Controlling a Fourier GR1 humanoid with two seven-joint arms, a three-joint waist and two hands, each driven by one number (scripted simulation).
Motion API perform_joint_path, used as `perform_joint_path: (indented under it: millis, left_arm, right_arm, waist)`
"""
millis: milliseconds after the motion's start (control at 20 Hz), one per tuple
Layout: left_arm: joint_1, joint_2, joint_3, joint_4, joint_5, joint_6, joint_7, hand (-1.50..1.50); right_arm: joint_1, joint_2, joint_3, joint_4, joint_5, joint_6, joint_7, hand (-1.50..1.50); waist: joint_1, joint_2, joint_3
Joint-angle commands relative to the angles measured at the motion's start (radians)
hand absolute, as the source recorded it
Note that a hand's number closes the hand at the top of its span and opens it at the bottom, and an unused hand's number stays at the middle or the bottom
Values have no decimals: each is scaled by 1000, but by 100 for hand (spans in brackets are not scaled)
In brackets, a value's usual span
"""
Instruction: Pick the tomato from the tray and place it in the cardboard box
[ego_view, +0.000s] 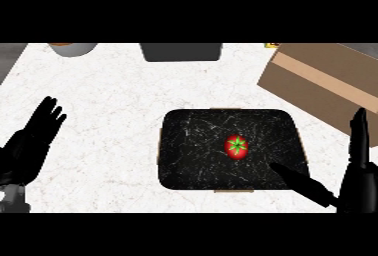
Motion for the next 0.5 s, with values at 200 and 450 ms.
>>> perform_joint_path:
  millis: [200, 450]
  left_arm:
    - [-2, -5, -17, -40, 3, -11, 15, 0]
    - [11, -6, -22, -44, 3, -27, 10, 0]
  right_arm:
    - [35, -186, 55, -20, 220, 290, 451, -150]
    - [-48, -208, 111, -118, 261, 541, 789, -150]
  waist:
    - [33, 12, -8]
    - [56, 10, -5]
